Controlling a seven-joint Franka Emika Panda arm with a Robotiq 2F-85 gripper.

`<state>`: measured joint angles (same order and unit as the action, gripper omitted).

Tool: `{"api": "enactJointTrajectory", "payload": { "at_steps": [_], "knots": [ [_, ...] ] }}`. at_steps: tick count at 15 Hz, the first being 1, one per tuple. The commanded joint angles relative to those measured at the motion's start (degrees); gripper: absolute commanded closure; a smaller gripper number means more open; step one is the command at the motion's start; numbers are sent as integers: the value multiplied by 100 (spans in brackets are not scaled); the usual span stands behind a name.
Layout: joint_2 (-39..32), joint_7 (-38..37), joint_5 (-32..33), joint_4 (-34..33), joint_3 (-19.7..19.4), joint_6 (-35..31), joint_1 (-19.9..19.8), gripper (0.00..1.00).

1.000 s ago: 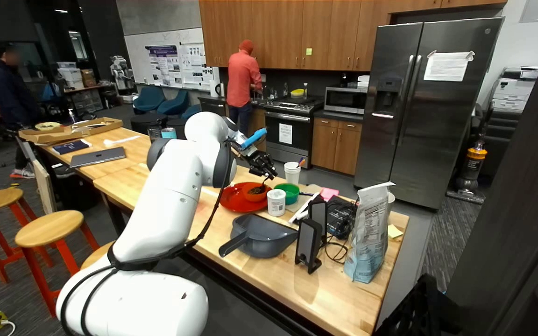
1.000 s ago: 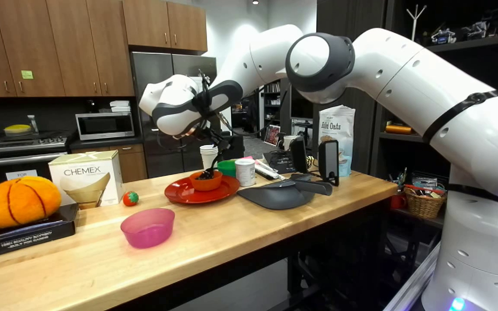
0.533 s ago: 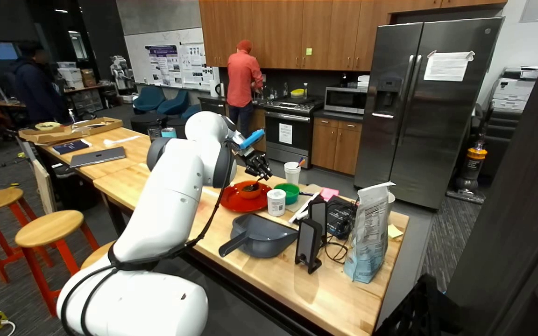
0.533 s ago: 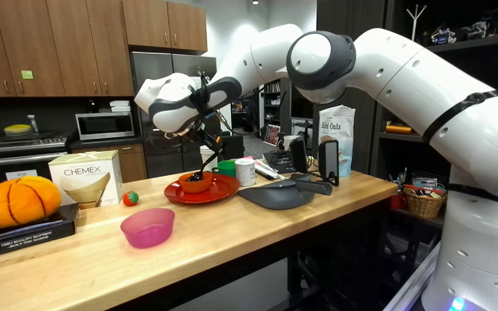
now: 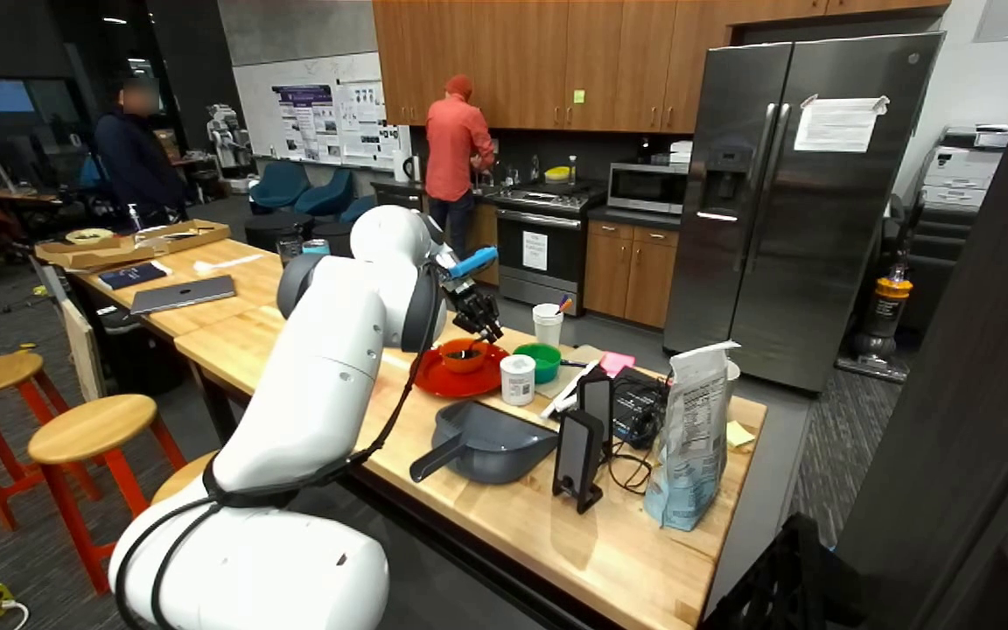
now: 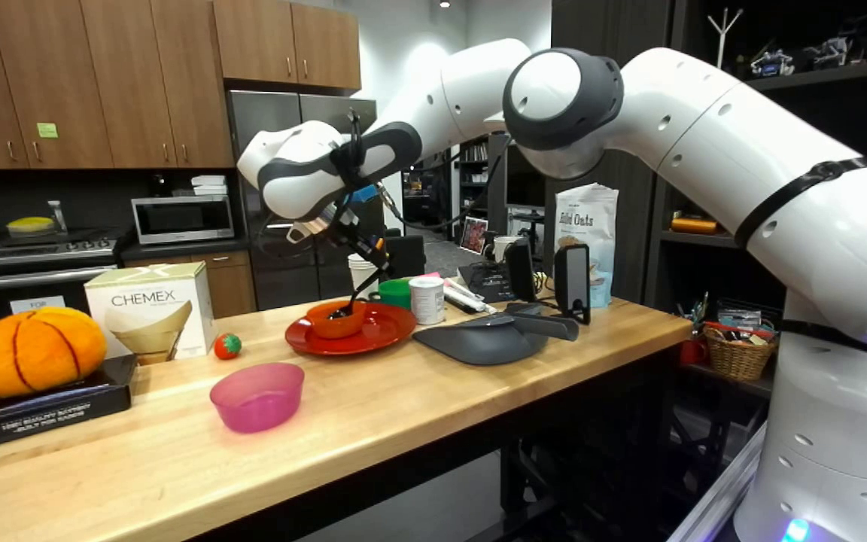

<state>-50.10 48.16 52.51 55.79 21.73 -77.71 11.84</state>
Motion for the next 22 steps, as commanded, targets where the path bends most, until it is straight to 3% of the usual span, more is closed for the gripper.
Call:
{"api": "enactJointTrajectory", "payload": {
  "at_steps": [1,7,13,22],
  "knots": [
    [293,281,-53,296,-2,448,-88,94],
    [234,198,379,266,-154,834,0,94],
    [202,-86,695,313,-94,417,-37,94],
    [300,-319,225,432,234,-505,-223,94]
  ]
}}
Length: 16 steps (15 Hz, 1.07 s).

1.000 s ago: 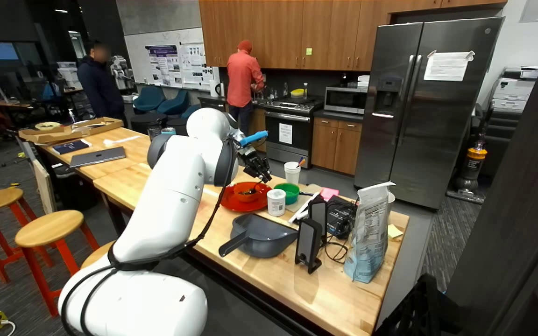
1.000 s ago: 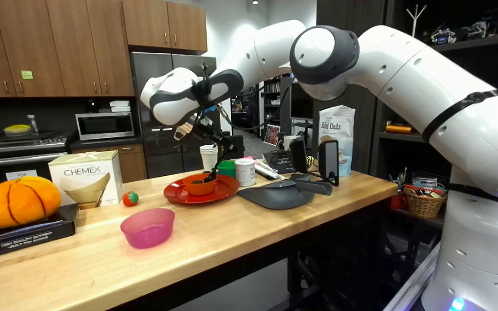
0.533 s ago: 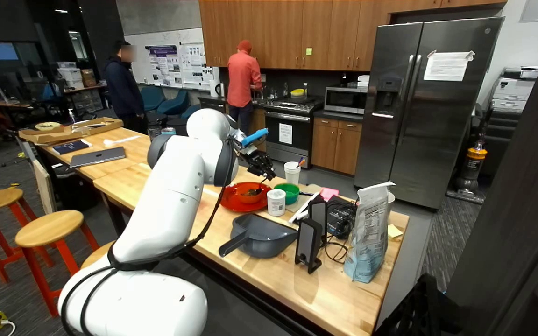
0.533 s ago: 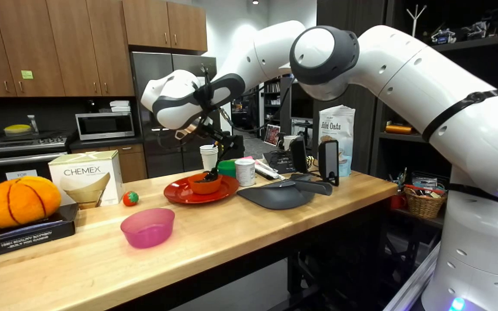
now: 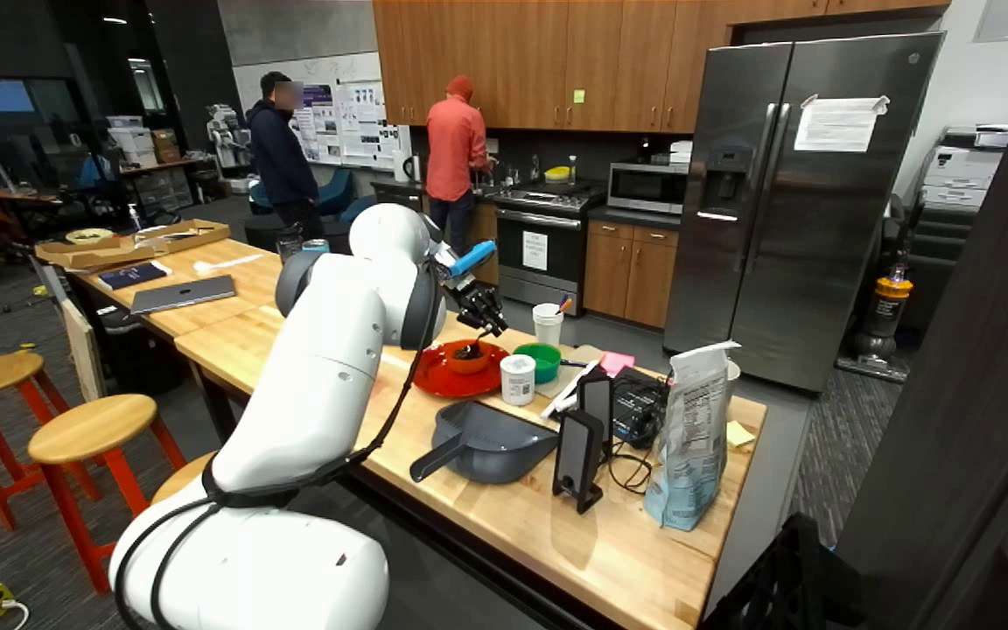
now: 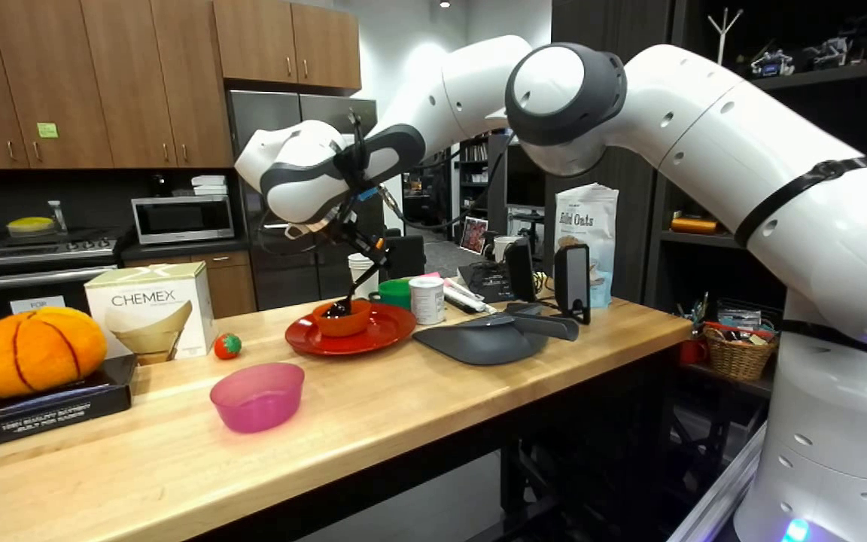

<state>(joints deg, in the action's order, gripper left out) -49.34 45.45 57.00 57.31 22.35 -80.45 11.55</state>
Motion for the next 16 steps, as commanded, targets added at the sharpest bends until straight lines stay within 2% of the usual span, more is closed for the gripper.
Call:
{"api": "enactJointTrajectory", "payload": {
  "at_steps": [1,8,13,16],
  "knots": [
    [236,3,-280,302,201,-245,-212,94],
    [283,336,-447,366,218,120,-253,94],
    [239,380,-363,265,118,730,-205,94],
    [227,262,-71,288,6,778,-144,94]
  ]
}}
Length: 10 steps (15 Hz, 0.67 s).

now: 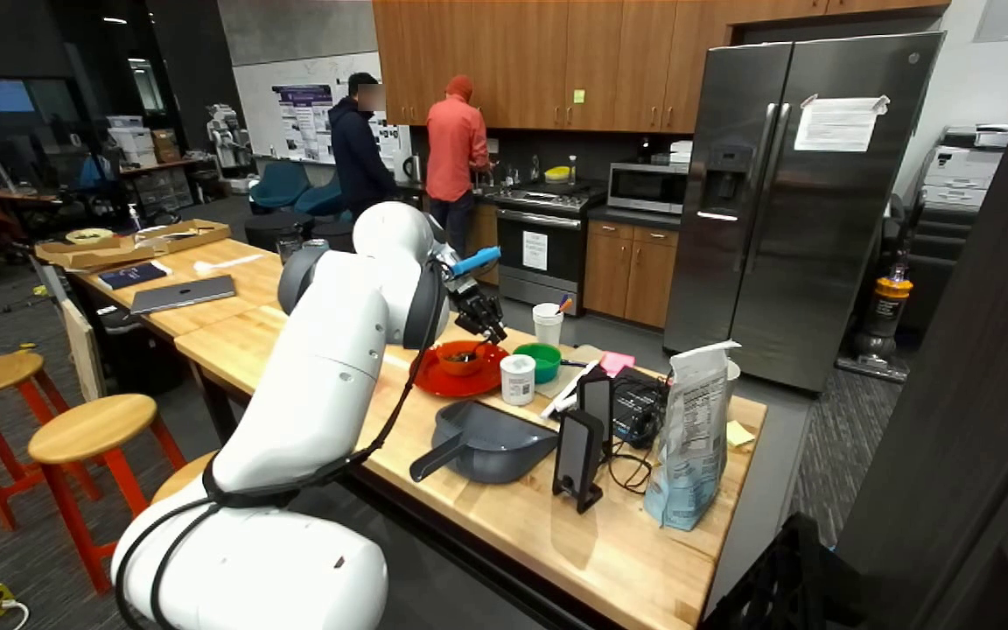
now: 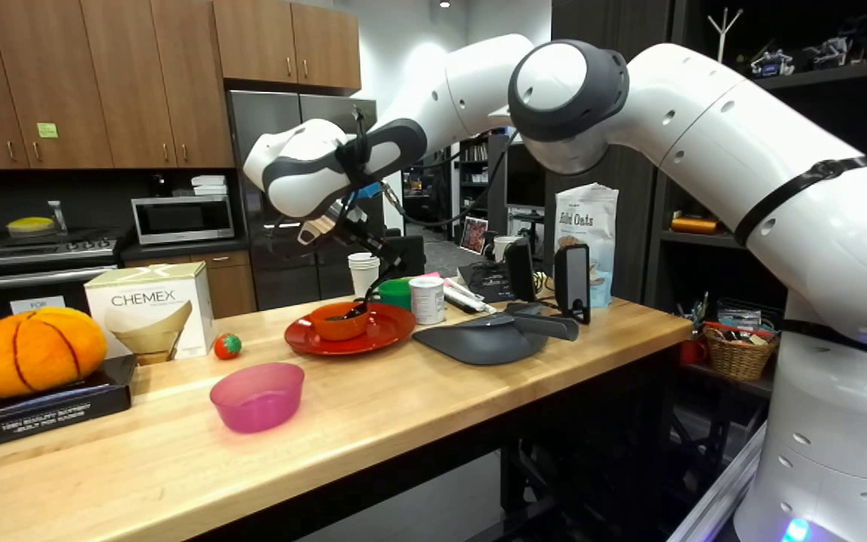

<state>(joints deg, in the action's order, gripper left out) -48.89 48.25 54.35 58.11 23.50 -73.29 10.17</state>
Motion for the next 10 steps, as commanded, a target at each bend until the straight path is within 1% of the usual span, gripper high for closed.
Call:
{"api": "enactJointTrajectory", "payload": {
  "at_steps": [1,6,10],
  "knots": [
    [173,-88,354,225,-146,-6,17,94],
    [144,-357,862,312,-172,-316,15,94],
    [175,-599,757,358,-21,-747,-89,94]
  ]
}}
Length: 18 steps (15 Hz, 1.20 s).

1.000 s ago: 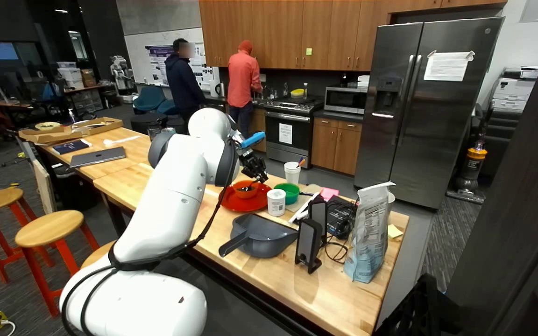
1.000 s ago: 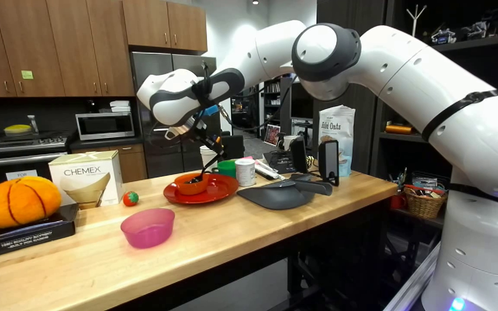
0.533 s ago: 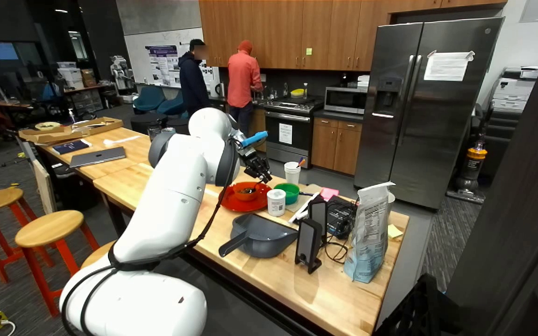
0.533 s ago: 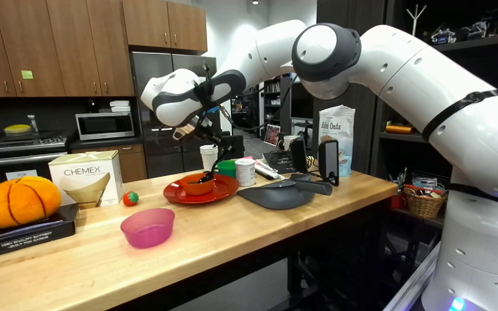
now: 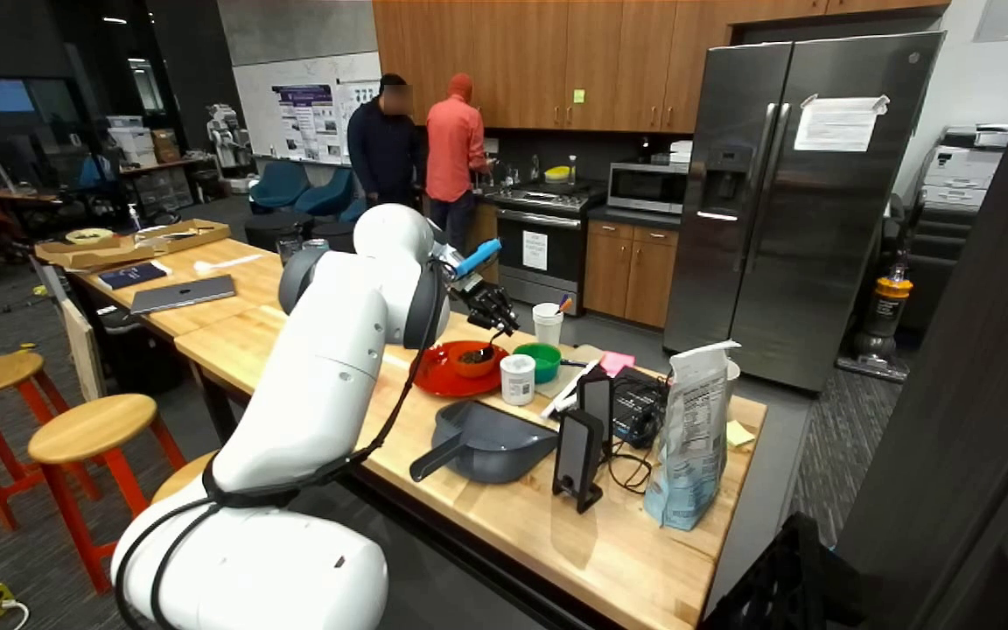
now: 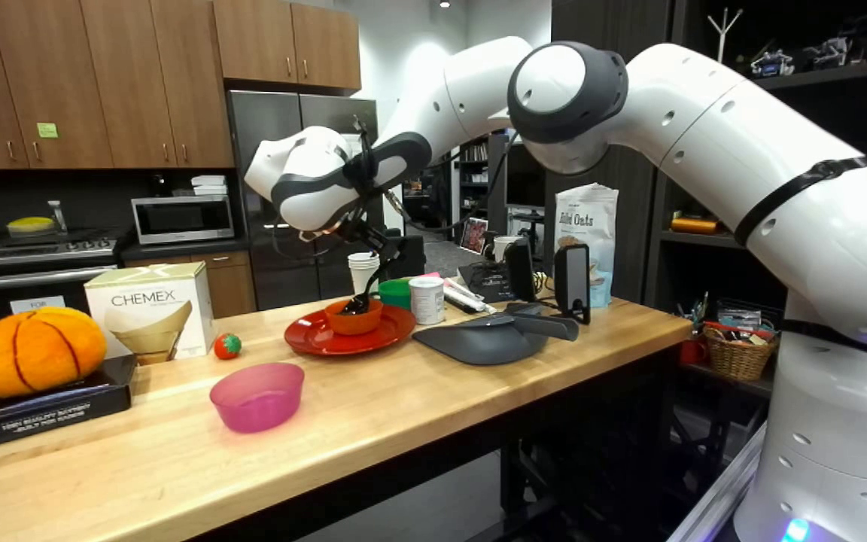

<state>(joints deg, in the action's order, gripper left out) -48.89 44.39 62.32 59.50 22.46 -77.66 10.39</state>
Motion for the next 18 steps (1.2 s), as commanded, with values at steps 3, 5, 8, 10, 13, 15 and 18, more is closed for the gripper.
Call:
{"api": "enactJointTrajectory", "payload": {
  "at_steps": [3,5,8,10,13,15,18],
  "knots": [
    [224,-274,-256,266,221,-581,-214,94],
    [261,-226,-392,319,308,-702,-281,94],
    [328,-74,-568,442,405,-763,-376,94],
    [348,-6,-668,480,445,-690,-419,94],
    [364,67,-795,527,455,-542,-448,94],
    [352,154,-836,525,425,-359,-436,94],
    [336,46,-843,518,392,-185,-433,94]
  ]
}}
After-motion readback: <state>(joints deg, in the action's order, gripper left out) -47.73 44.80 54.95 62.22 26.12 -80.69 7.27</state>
